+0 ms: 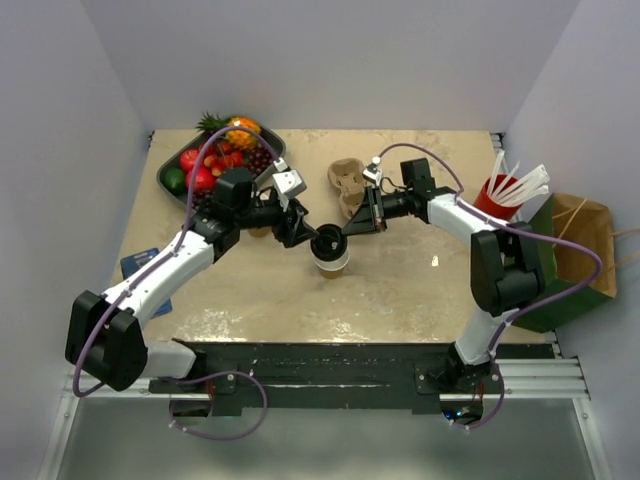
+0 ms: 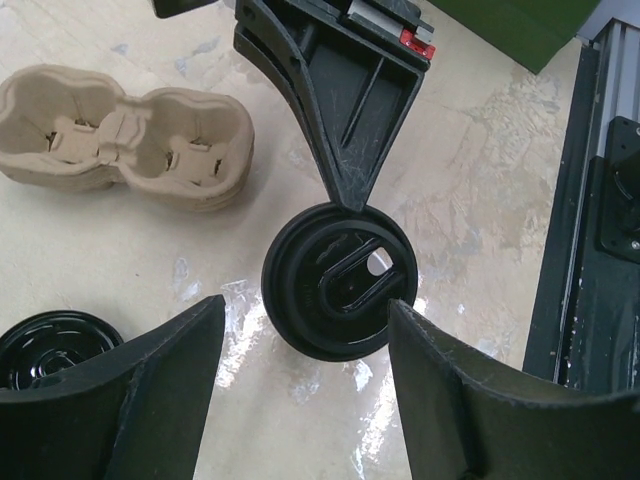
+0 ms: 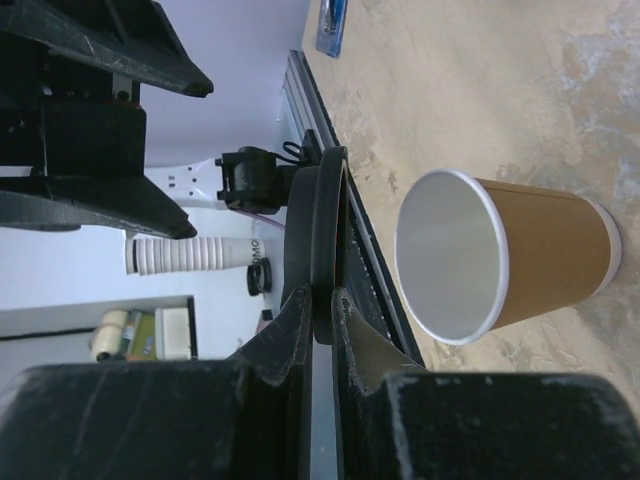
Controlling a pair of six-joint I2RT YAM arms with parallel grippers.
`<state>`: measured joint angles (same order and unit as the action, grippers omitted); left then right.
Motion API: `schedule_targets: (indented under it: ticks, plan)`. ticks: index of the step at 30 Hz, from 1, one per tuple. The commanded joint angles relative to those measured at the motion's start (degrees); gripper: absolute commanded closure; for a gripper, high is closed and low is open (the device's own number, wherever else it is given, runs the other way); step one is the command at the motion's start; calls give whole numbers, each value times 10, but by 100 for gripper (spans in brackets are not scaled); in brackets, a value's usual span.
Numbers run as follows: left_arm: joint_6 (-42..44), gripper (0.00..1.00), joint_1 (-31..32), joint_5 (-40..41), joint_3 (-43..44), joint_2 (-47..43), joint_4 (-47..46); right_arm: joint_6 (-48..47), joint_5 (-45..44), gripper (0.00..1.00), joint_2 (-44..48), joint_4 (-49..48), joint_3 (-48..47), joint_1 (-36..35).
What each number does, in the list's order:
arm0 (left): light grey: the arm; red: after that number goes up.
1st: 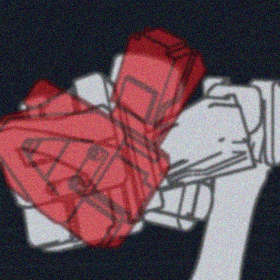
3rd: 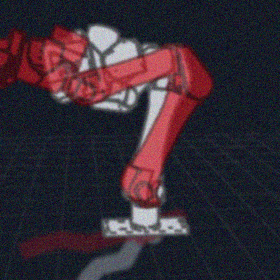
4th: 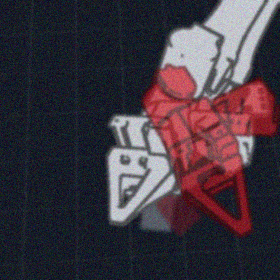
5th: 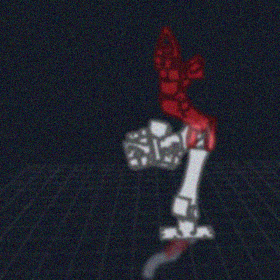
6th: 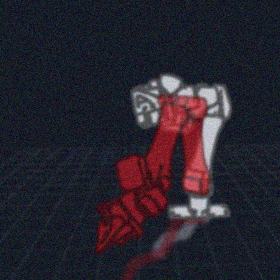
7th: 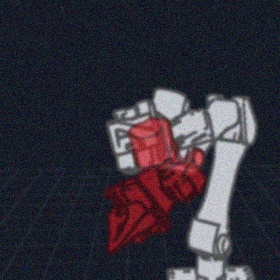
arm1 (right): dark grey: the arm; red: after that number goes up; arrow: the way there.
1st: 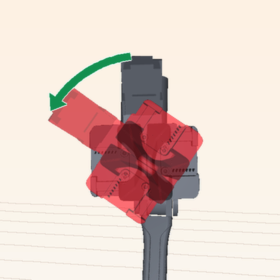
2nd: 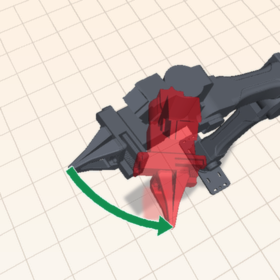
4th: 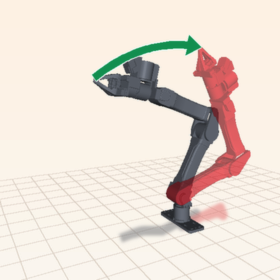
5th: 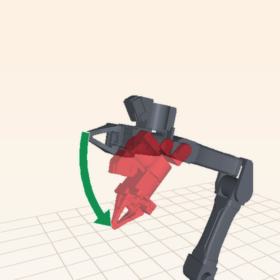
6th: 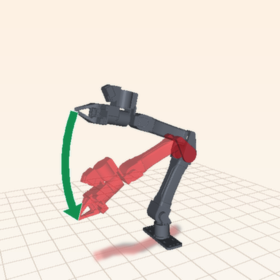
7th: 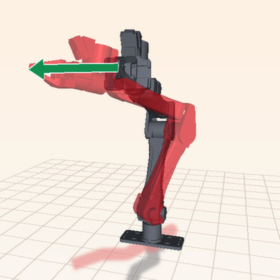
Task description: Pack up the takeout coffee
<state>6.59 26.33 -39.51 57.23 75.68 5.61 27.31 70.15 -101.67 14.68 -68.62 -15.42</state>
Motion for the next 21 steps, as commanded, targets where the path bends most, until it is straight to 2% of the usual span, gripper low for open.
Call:
schedule_targets:
  ticks: [1, 11, 21]
  plan:
    - [-23, 30, 3, 7, -6, 19, -38, 34, 10, 100, 0, -29, 6, 2]
    - [-59, 31, 5, 81, -14, 60, -80, 2, -30, 100, -5, 13, 18, 10]
    - [-90, 32, 9, 65, -26, 76, -109, -9, -55, 100, -16, 37, 21, 19]
